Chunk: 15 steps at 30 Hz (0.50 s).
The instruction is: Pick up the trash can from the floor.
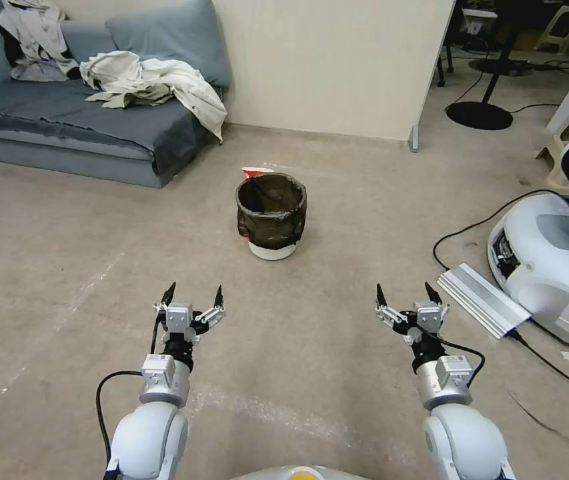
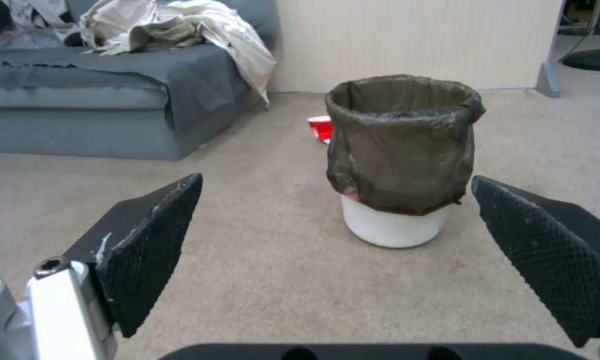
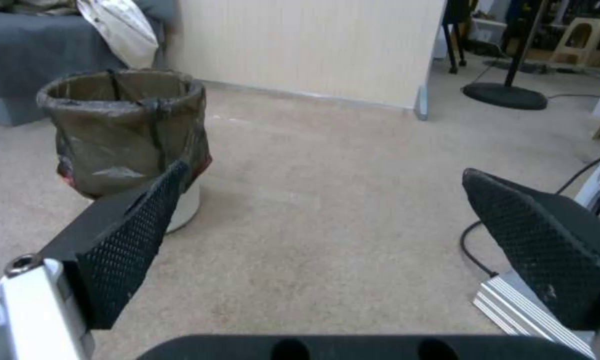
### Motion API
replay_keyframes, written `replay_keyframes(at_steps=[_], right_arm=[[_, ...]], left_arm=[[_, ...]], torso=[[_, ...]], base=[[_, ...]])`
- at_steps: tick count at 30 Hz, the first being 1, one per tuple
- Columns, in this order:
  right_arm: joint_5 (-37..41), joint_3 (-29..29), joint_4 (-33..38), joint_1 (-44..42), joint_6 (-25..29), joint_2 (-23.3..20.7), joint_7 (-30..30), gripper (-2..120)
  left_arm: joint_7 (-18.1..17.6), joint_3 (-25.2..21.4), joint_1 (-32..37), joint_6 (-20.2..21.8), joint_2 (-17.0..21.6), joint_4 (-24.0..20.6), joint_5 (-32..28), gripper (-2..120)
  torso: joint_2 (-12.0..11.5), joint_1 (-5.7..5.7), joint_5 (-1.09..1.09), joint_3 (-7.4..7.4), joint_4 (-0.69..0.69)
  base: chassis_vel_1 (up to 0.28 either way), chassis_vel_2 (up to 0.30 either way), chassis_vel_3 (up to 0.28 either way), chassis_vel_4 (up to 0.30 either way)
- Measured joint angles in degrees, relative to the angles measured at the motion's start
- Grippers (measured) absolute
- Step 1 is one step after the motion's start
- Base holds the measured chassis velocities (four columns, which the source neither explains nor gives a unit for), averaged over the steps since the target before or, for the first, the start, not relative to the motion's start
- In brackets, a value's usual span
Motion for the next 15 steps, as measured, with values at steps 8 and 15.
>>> replay_keyframes(at_steps=[8,15], right_arm=[[0.00,0.00,0.00,0.00,0.00,0.00,0.00,100],[0.00,0.00,0.00,0.00,0.00,0.00,0.00,100]], left_arm=[[0.00,0.00,0.00,0.00,0.00,0.00,0.00,100],[0.00,0.00,0.00,0.00,0.00,0.00,0.00,100]], torso=[[0.00,0.00,0.00,0.00,0.00],[0.00,0.00,0.00,0.00,0.00]], base=[[0.000,0.000,0.000,0.000],[0.000,0.000,0.000,0.000]])
